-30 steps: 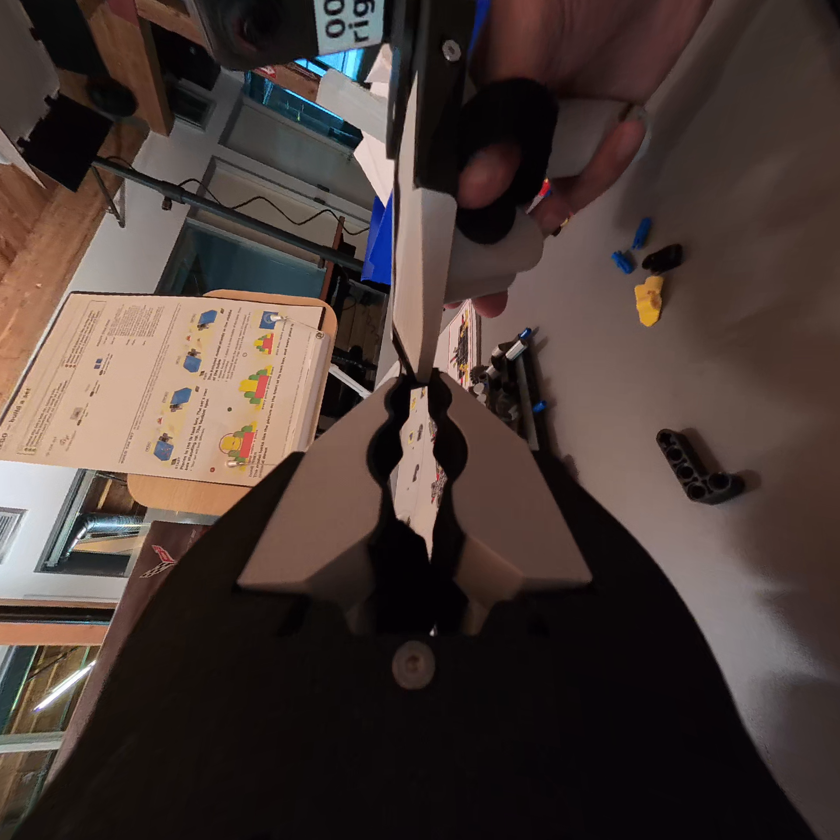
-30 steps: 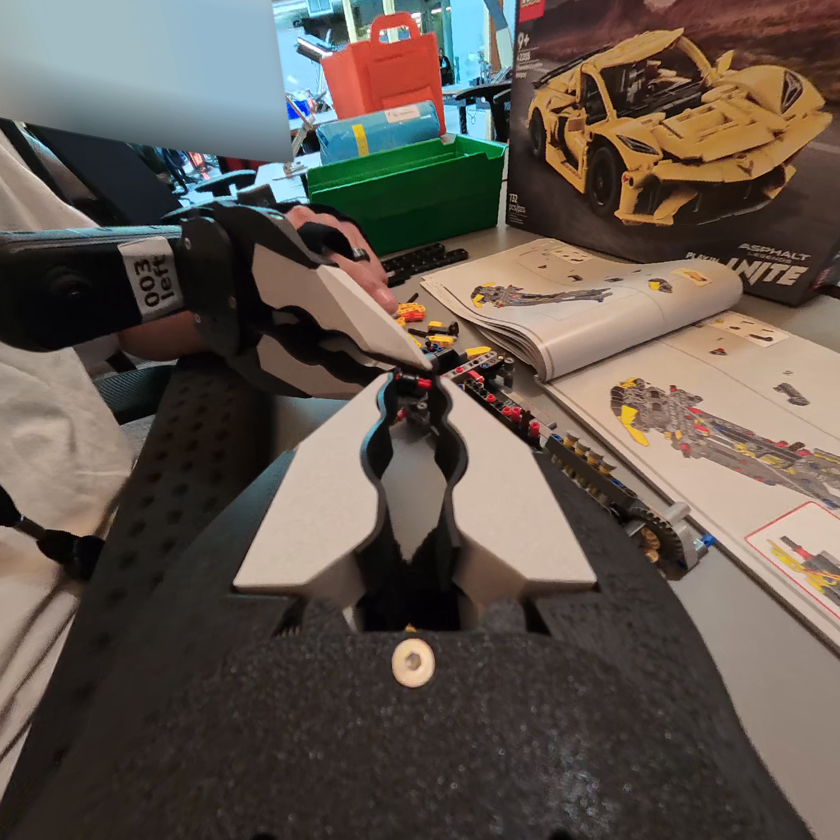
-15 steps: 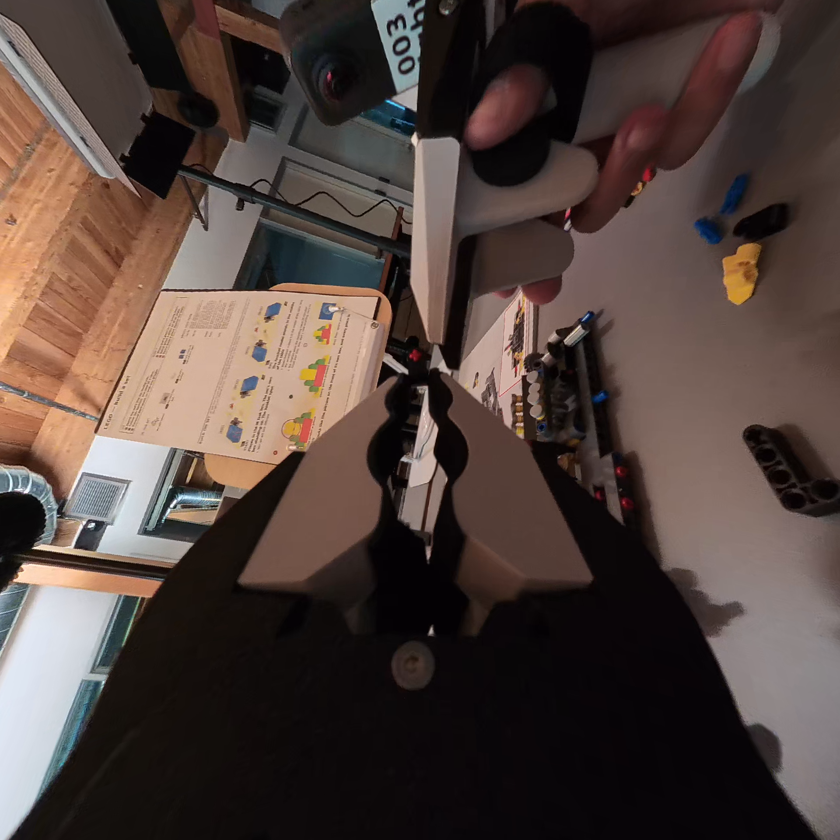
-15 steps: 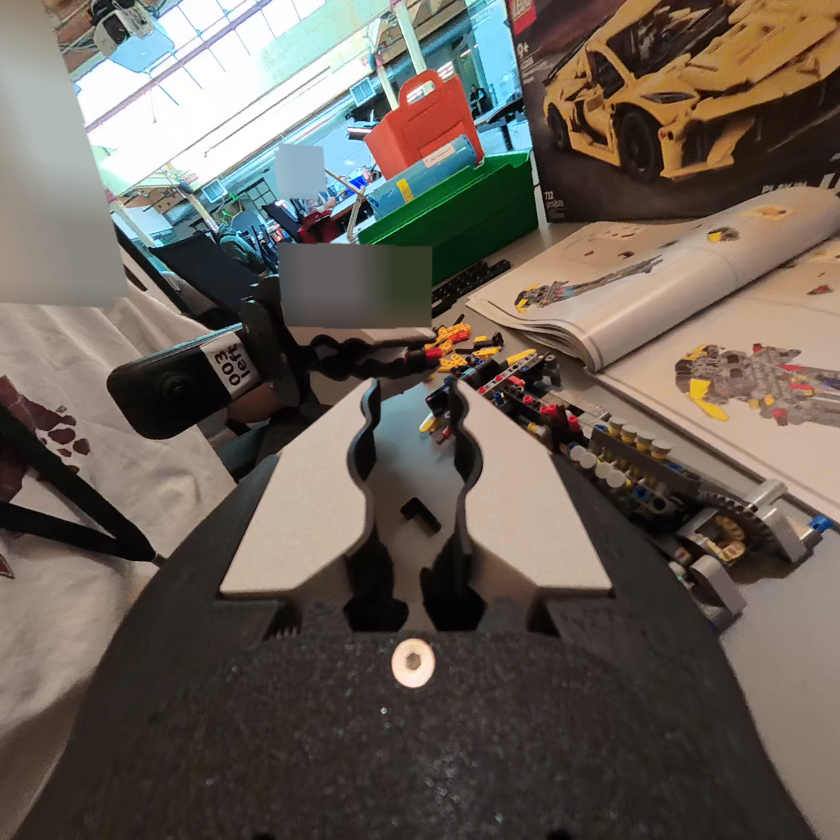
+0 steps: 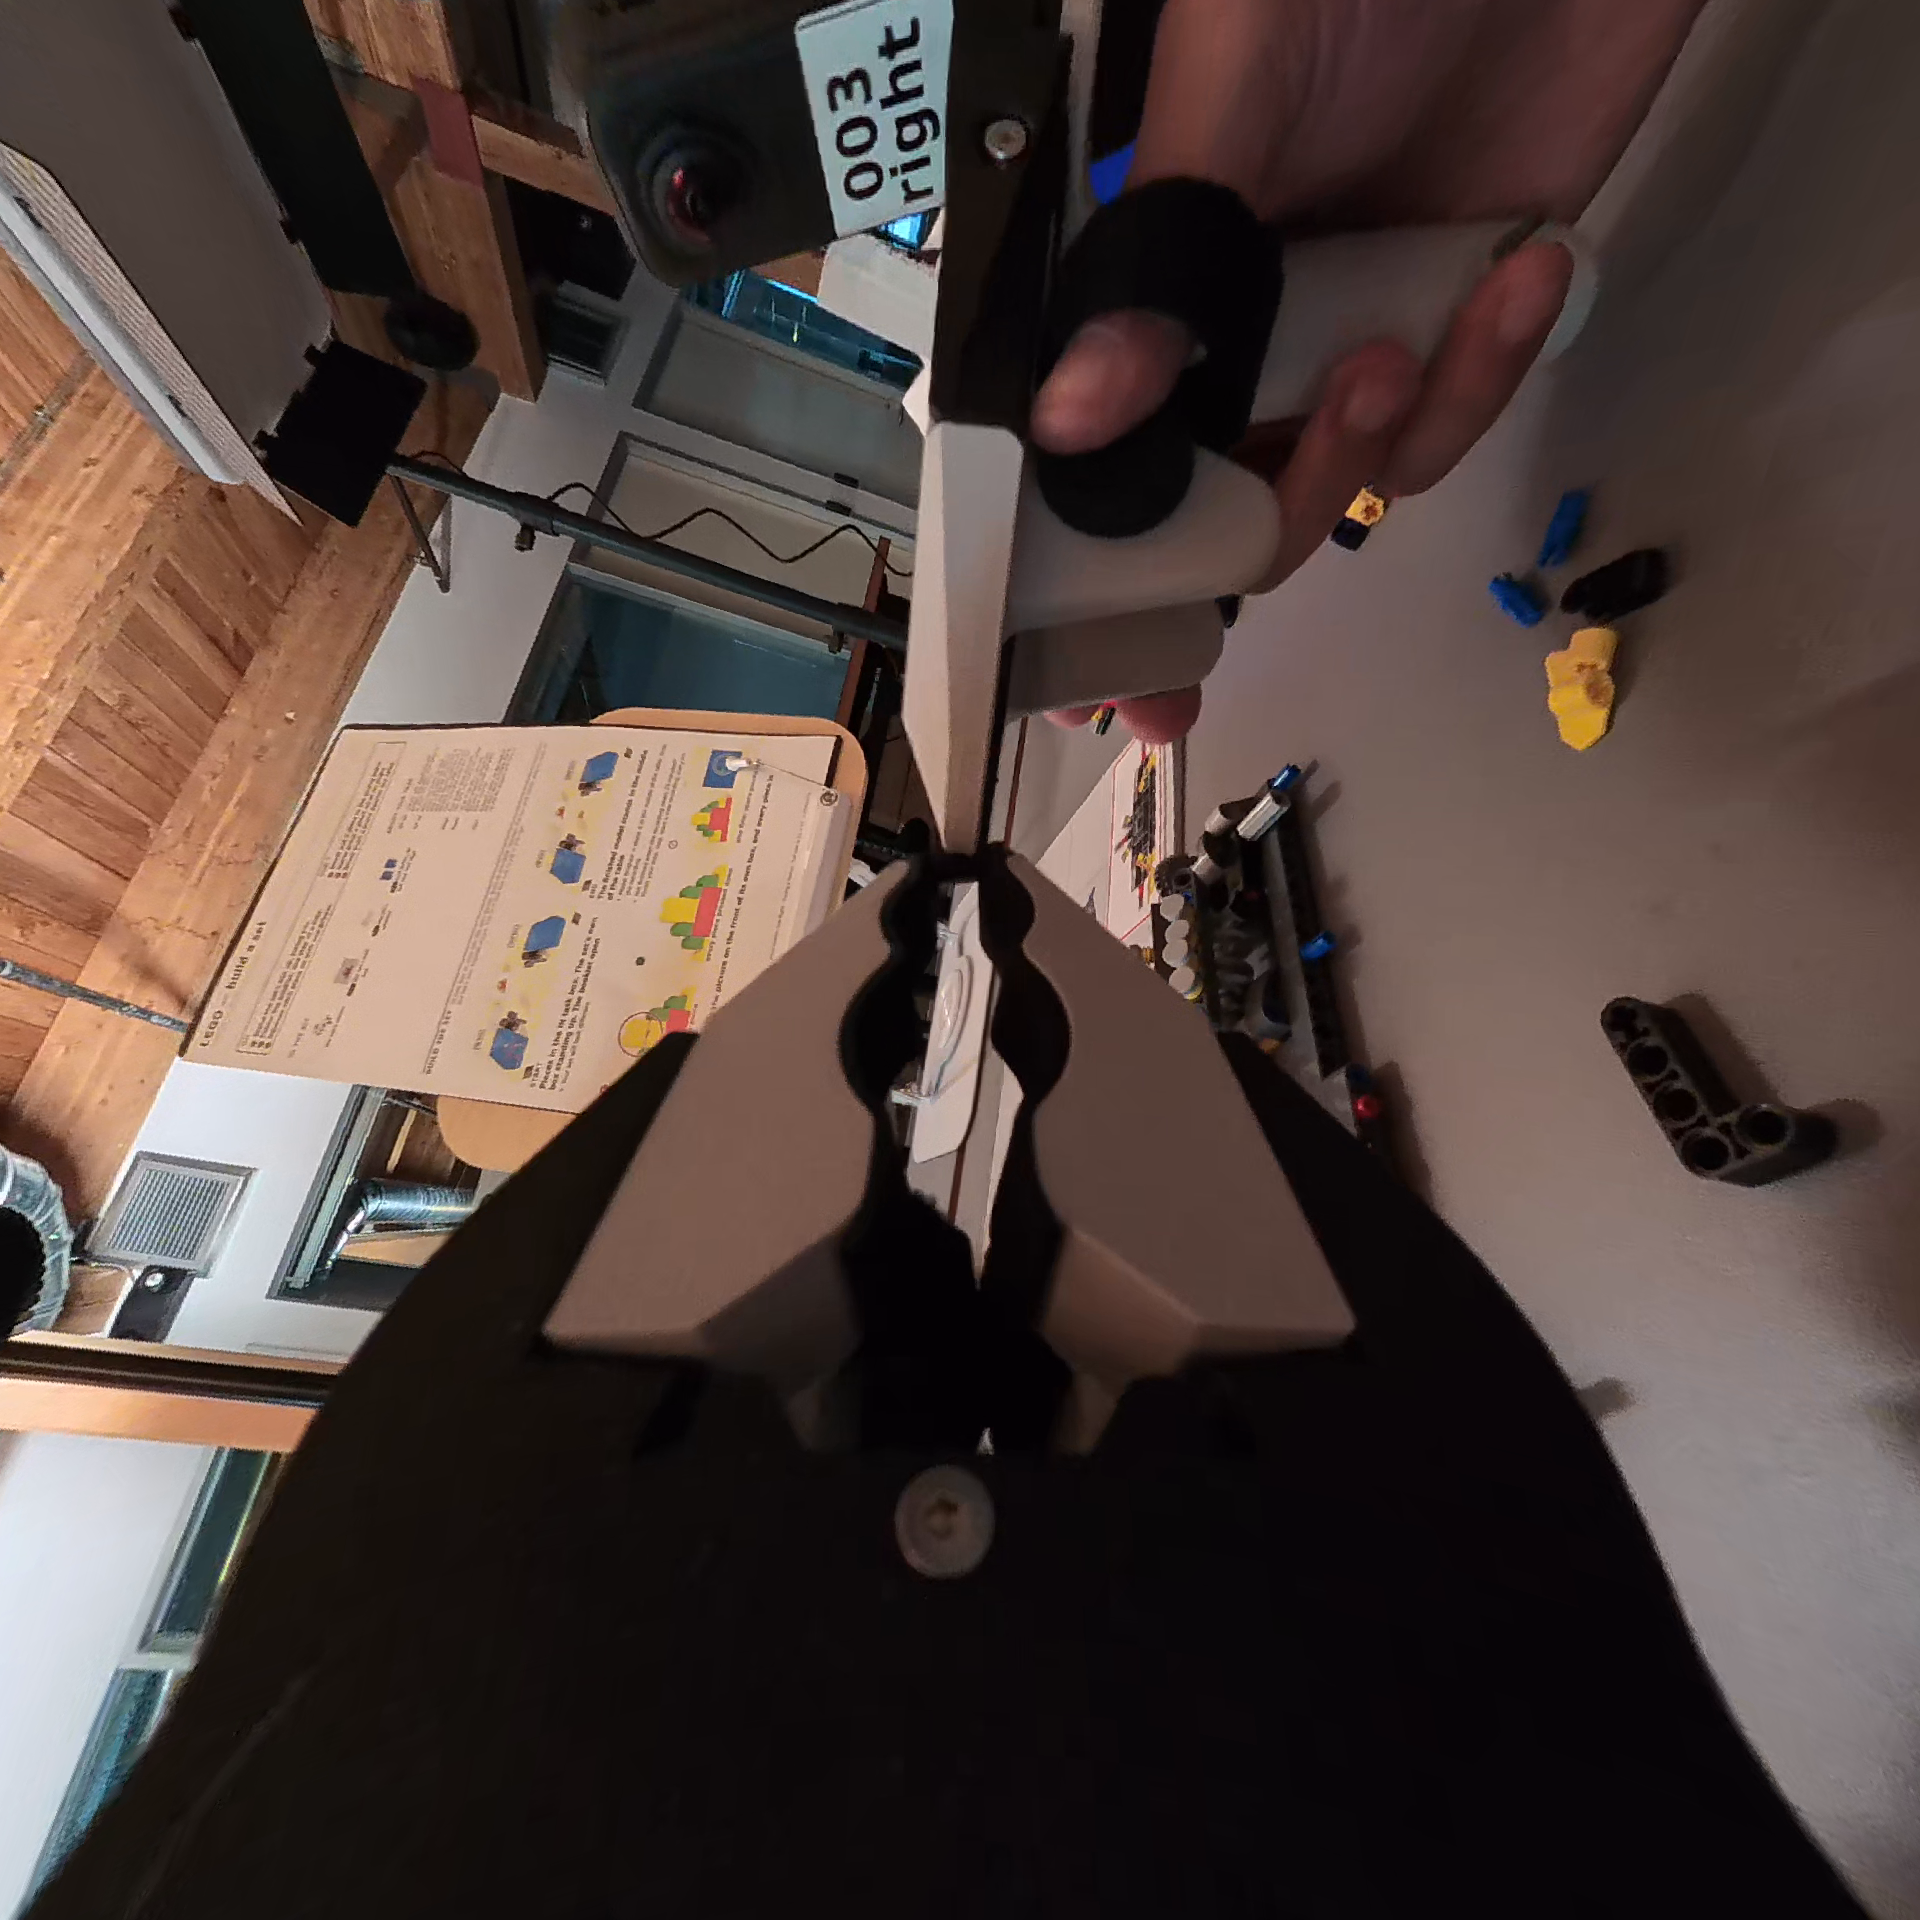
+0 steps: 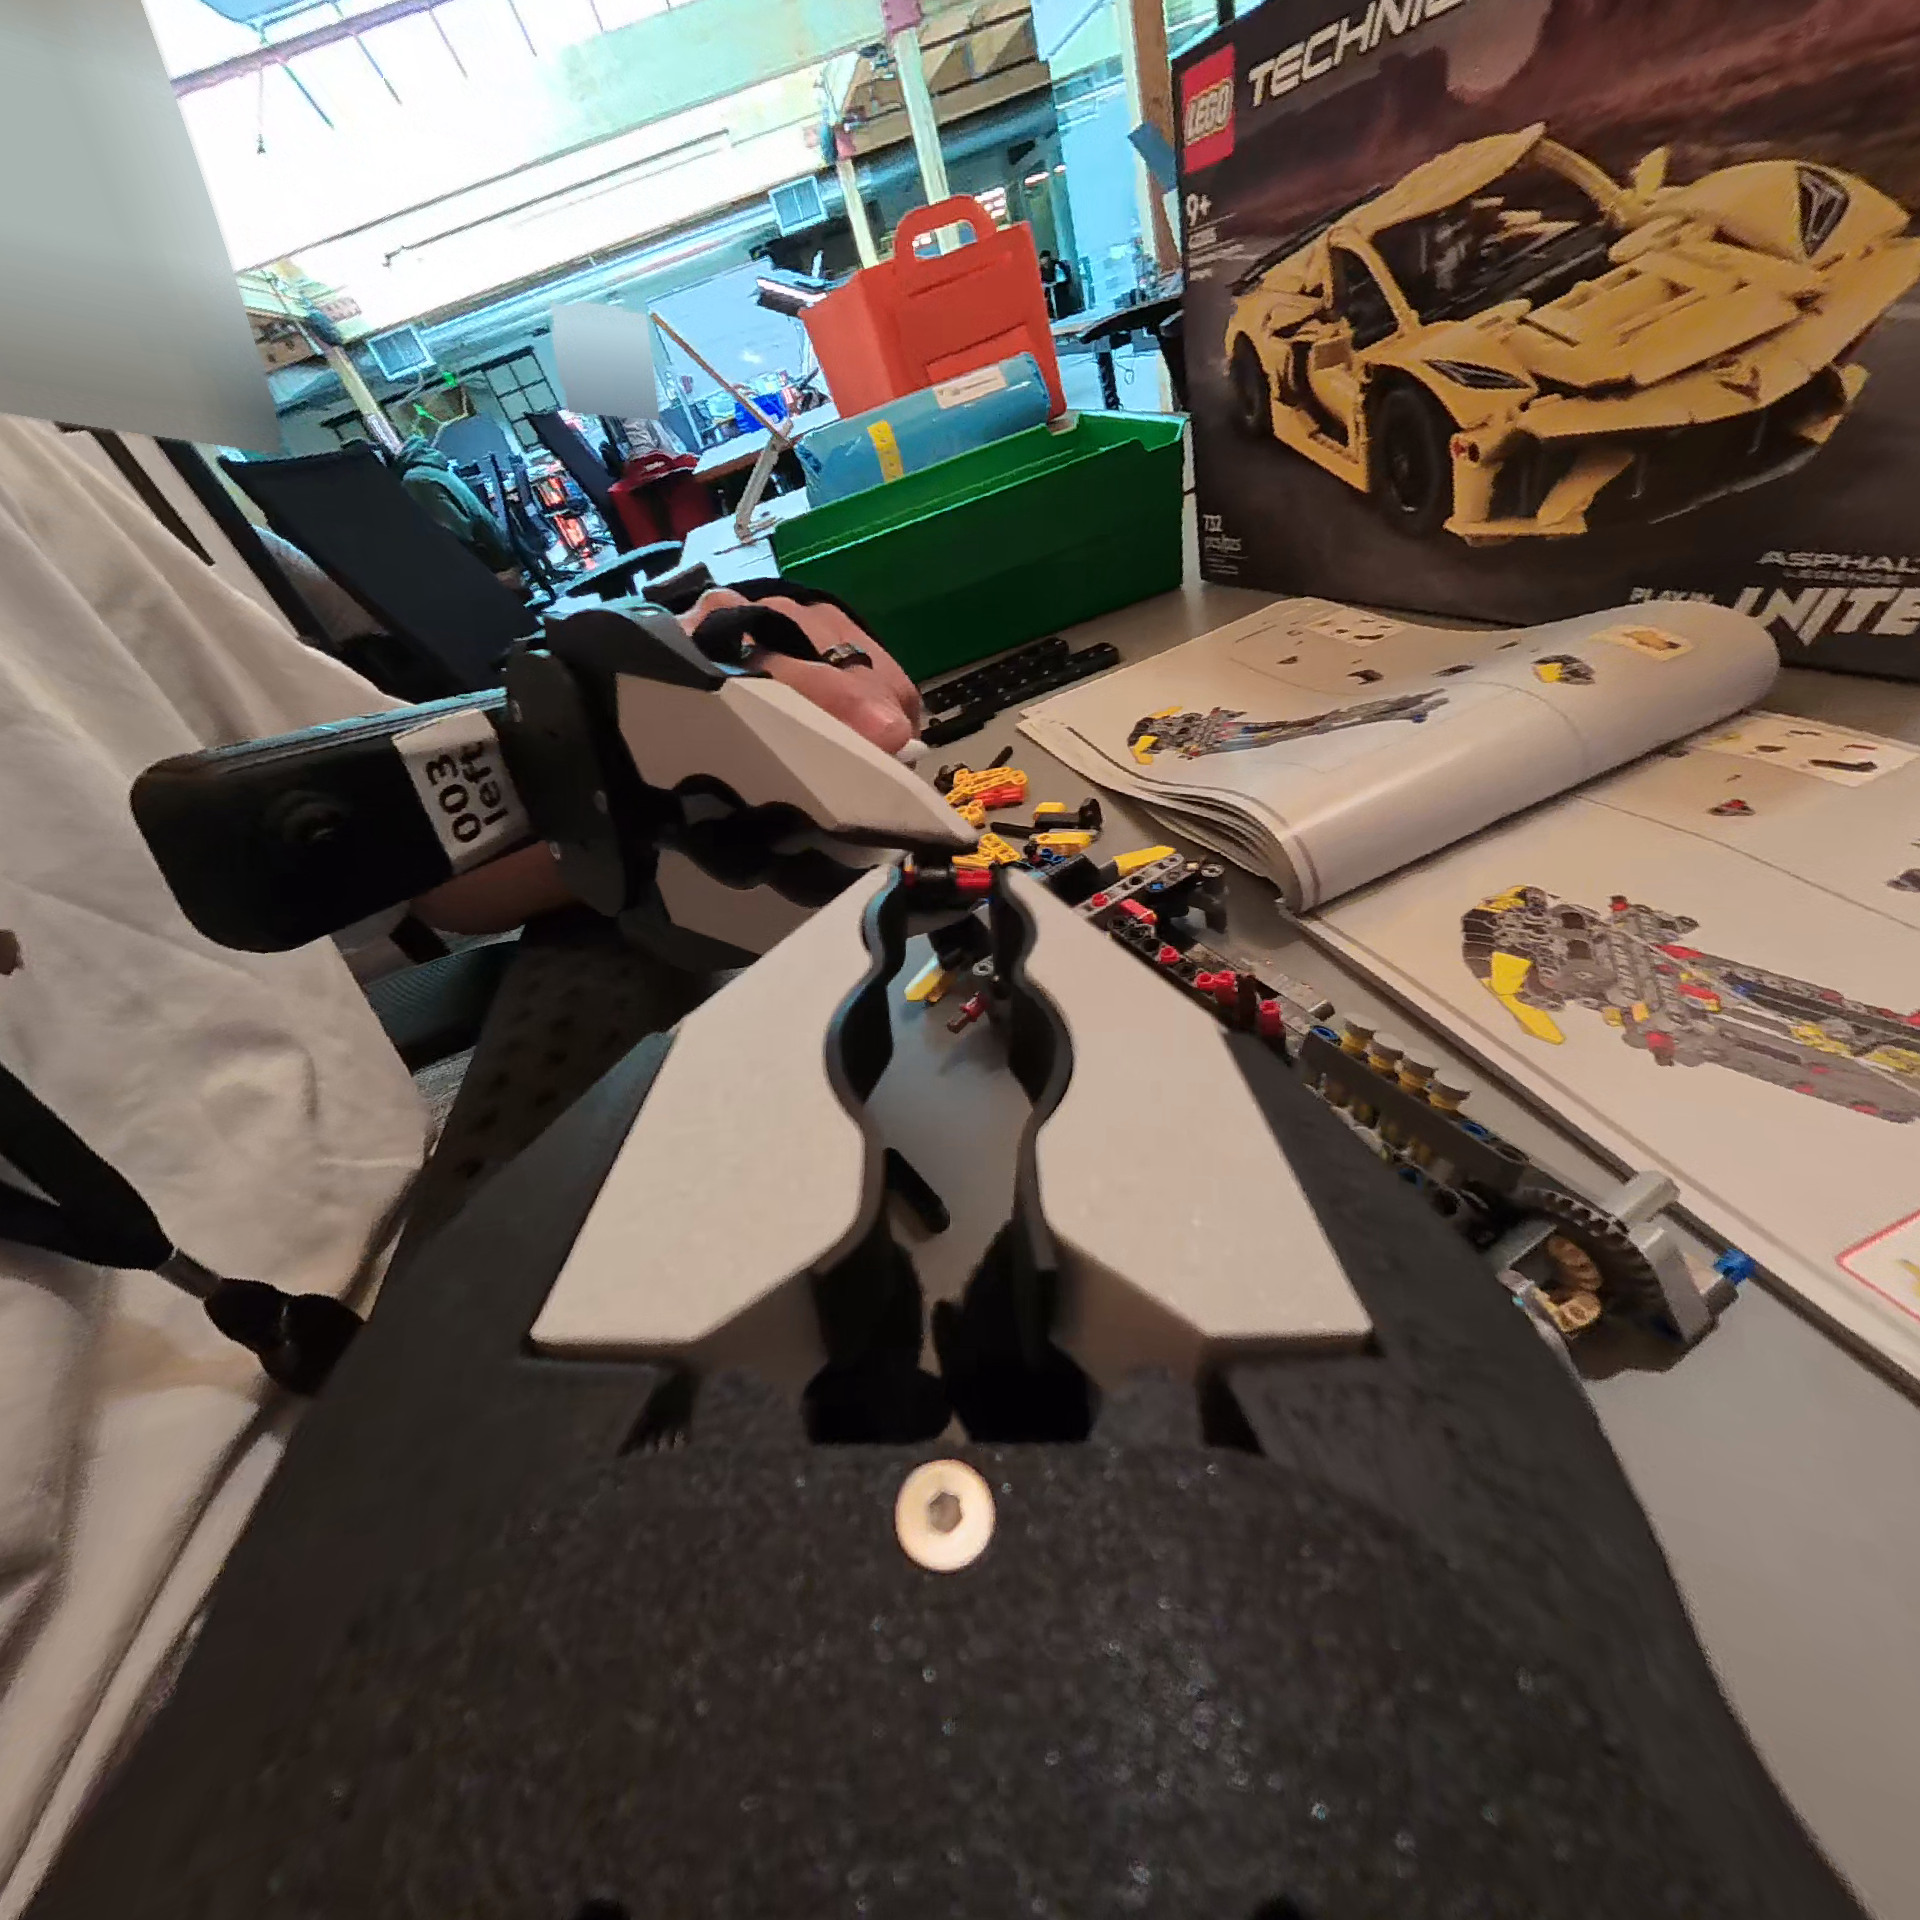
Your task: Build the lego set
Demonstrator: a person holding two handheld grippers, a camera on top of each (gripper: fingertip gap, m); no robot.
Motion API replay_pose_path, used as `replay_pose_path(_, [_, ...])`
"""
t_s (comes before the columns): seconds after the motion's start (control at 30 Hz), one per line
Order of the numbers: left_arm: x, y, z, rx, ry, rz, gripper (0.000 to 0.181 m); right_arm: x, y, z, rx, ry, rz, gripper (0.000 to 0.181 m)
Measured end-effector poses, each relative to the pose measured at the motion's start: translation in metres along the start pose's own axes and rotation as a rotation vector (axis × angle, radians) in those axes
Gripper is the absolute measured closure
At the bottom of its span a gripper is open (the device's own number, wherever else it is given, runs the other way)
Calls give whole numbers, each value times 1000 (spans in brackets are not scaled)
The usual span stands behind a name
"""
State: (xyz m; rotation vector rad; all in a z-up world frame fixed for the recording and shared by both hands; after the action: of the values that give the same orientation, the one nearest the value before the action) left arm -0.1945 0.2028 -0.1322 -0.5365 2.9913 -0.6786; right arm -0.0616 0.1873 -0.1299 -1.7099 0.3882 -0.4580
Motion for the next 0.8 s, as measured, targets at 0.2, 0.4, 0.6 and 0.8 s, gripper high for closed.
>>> replay_pose_path(0.2, [-1, 5, -13, 461, 195, 45, 167, 4, -4, -1, 108, 46, 10, 167])
replay_pose_path(0.4, [0, 18, -31, 1144, 594, 196, 169, 6, -7, -8, 143, -23, 52, 167])
replay_pose_path(0.6, [3, 15, -27, 1217, 718, 247, 168, 5, -6, -12, 97, -79, 41, 167])
replay_pose_path(0.8, [1, 14, -19, 1235, 751, 233, 166, 2, -3, -14, 114, -70, 9, 167])
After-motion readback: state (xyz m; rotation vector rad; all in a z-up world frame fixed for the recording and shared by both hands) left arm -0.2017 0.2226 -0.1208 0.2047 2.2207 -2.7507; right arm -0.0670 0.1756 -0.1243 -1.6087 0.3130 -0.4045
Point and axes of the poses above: each gripper's, where its closed fingertips meet, x back along the fingers, y out of its underside, z = x × y across the jaws, the point moved 8 cm from there along x, back along the fingers, and after that the axes turned 7 degrees about x, right-handed, at the moved point
